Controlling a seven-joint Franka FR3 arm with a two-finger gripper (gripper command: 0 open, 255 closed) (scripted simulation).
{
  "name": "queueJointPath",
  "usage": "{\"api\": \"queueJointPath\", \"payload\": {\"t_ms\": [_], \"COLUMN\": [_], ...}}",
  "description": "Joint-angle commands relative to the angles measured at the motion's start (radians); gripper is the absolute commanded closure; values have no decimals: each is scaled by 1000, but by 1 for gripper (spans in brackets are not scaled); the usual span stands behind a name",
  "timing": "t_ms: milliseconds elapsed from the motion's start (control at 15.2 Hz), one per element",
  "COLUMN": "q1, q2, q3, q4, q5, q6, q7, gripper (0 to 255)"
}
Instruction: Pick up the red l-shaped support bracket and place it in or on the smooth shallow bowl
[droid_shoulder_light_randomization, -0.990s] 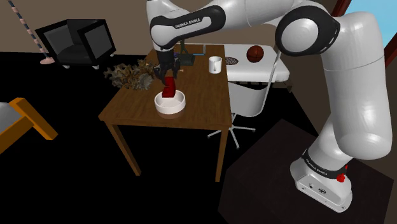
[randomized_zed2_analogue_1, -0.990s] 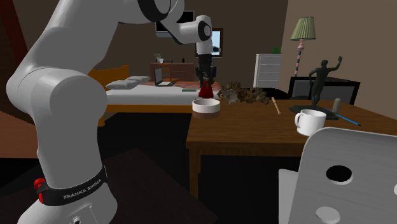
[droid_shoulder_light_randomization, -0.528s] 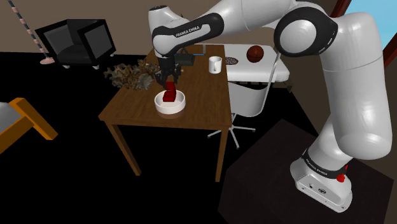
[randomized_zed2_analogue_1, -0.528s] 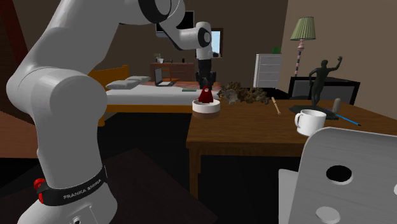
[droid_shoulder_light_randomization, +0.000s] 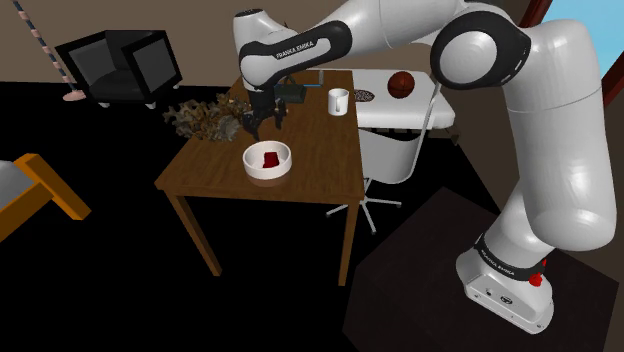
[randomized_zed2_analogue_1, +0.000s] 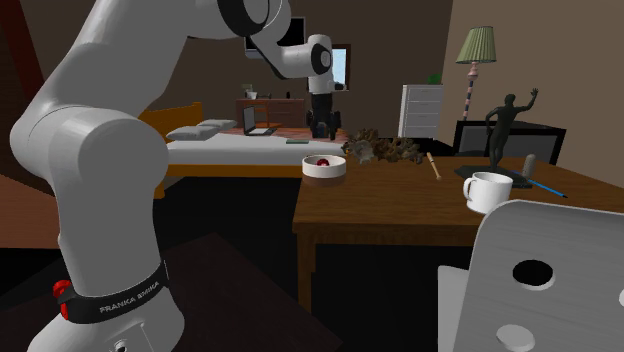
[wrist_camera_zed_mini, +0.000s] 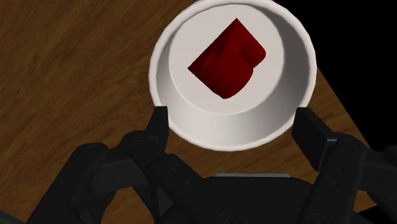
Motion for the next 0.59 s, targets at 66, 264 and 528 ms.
{"api": "queueJointPath", "payload": {"t_ms": [66, 264, 528], "q1": [0, 2, 4], "q2": [0, -17, -28], "q3": [0, 1, 3], "q4": [0, 40, 83], "q5": [0, 2, 4], "q6": [0, -57, -111], "q7": [0, -2, -4], "gripper": [0, 0, 0]}}
